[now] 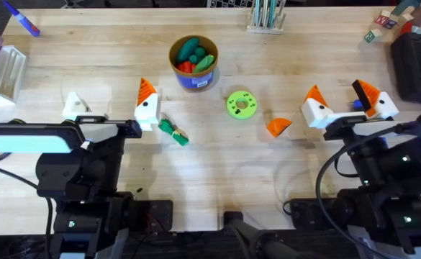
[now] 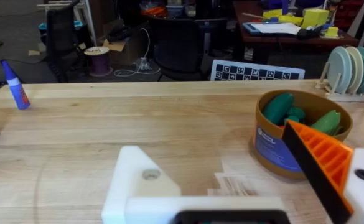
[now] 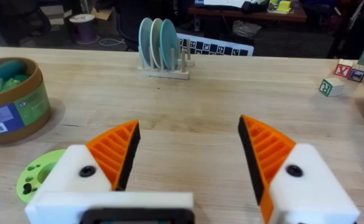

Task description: Pick up the gripper from the table and insert it into the empty holder that is missing its gripper. Then pick up a screw, insert it into the mounting hole, and use the screwdriver to tighten it. Finally, clean up the table by picking up the vegetable and placing it into the bucket.

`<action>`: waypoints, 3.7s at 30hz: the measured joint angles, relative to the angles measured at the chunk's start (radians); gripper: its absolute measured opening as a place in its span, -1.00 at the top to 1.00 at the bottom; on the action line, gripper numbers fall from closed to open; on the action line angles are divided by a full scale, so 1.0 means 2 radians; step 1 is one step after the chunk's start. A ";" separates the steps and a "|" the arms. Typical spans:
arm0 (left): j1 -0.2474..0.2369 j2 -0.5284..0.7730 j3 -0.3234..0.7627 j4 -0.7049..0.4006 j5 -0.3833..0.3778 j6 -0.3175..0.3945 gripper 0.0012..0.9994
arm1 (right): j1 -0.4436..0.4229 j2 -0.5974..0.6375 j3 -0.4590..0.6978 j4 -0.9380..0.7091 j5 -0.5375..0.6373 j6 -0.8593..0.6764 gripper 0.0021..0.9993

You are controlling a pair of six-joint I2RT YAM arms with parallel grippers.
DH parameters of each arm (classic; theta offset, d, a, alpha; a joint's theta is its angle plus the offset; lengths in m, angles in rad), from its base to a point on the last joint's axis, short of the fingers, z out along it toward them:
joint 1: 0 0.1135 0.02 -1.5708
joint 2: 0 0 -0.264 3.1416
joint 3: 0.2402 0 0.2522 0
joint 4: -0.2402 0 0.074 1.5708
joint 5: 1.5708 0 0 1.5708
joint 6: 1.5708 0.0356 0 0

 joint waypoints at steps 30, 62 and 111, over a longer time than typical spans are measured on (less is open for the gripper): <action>0.000 0.222 0.258 -0.375 0.077 -0.401 -0.98 | 0.000 0.150 0.295 -0.289 0.008 0.019 -0.88; 0.000 0.222 0.259 -0.229 0.090 -0.302 -0.97 | 0.000 0.150 0.295 -0.290 0.008 0.019 -0.88; -0.054 0.006 0.002 -0.019 0.275 -0.023 -0.97 | 0.000 0.150 0.295 -0.290 0.008 0.019 -0.88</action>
